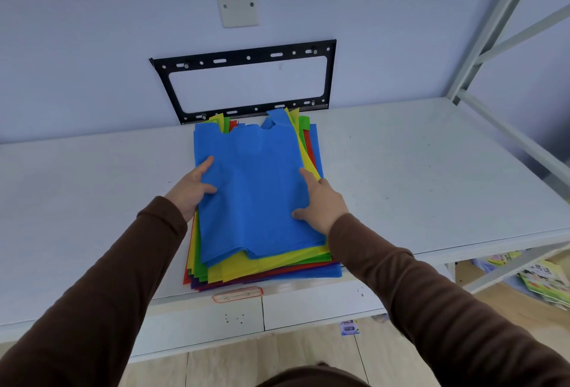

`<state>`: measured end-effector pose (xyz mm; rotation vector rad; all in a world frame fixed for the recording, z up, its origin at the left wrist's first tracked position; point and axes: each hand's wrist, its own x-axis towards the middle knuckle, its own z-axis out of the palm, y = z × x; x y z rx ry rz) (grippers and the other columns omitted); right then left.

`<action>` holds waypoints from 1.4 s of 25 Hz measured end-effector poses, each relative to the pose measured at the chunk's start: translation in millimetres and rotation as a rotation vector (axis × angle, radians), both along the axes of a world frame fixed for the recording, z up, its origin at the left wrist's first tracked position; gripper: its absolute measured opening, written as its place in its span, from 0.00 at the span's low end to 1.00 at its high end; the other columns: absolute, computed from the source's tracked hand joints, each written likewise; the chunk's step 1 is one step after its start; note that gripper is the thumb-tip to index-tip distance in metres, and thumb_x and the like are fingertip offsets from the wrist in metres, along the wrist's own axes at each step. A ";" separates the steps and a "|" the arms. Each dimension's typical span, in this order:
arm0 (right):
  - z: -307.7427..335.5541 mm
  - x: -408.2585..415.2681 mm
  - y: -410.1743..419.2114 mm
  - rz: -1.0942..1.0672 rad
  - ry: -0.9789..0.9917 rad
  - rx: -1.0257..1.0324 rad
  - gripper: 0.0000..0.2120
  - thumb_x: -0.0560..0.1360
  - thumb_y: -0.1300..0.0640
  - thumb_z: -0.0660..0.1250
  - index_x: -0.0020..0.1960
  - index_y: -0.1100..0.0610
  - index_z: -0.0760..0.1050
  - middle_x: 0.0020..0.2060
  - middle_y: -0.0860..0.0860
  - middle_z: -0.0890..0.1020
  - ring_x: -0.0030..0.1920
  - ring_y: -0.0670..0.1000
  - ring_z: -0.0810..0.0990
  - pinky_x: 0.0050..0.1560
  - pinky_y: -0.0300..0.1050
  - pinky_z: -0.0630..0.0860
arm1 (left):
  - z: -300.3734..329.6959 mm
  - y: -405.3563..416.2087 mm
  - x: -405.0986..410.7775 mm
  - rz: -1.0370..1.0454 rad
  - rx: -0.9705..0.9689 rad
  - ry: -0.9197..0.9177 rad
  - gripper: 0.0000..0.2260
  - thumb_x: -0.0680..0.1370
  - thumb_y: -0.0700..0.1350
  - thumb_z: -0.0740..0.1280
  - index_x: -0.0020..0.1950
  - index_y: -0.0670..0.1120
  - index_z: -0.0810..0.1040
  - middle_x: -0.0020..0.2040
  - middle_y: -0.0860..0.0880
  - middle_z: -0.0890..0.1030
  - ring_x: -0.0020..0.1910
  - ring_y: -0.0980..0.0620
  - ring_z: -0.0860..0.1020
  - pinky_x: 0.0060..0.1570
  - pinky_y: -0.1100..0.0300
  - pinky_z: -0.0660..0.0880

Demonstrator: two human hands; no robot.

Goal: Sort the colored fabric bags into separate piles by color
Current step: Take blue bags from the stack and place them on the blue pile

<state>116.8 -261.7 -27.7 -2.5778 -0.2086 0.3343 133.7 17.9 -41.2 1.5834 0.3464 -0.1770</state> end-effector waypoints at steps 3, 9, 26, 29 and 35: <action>-1.4 -5.3 2.3 0.017 -0.015 -0.030 0.43 0.73 0.47 0.71 0.79 0.48 0.50 0.66 0.57 0.72 0.63 0.60 0.74 0.61 0.51 0.72 | -1.4 1.6 -0.3 -0.011 0.008 -0.004 0.33 0.79 0.28 0.58 0.79 0.52 0.58 0.77 0.51 0.62 0.69 0.45 0.70 0.62 0.53 0.72; 3.5 -9.4 7.9 0.006 -0.007 -0.105 0.44 0.72 0.49 0.73 0.79 0.49 0.51 0.69 0.58 0.67 0.61 0.63 0.75 0.60 0.52 0.74 | -5.5 1.1 -1.6 -0.007 0.040 -0.019 0.32 0.79 0.28 0.59 0.79 0.51 0.57 0.78 0.51 0.60 0.72 0.46 0.68 0.68 0.52 0.69; 5.0 -2.8 0.8 0.005 -0.004 -0.144 0.46 0.69 0.46 0.75 0.78 0.50 0.53 0.66 0.60 0.67 0.62 0.63 0.73 0.62 0.53 0.73 | -6.5 10.1 1.7 -0.044 0.006 0.000 0.33 0.78 0.29 0.60 0.79 0.49 0.56 0.77 0.51 0.61 0.71 0.46 0.68 0.70 0.49 0.68; 4.5 1.1 4.0 0.005 -0.008 -0.210 0.48 0.68 0.44 0.75 0.79 0.49 0.50 0.65 0.61 0.68 0.62 0.64 0.72 0.61 0.55 0.73 | -4.6 10.2 0.3 -0.046 0.009 -0.001 0.33 0.78 0.29 0.60 0.79 0.49 0.55 0.78 0.51 0.61 0.71 0.46 0.68 0.70 0.49 0.68; 11.9 6.1 -4.1 -0.032 0.129 0.020 0.42 0.72 0.53 0.74 0.78 0.49 0.53 0.69 0.56 0.72 0.63 0.60 0.75 0.61 0.50 0.73 | 12.0 6.0 -1.8 -0.112 -0.055 0.020 0.37 0.78 0.32 0.64 0.80 0.51 0.50 0.73 0.52 0.67 0.60 0.50 0.77 0.51 0.58 0.80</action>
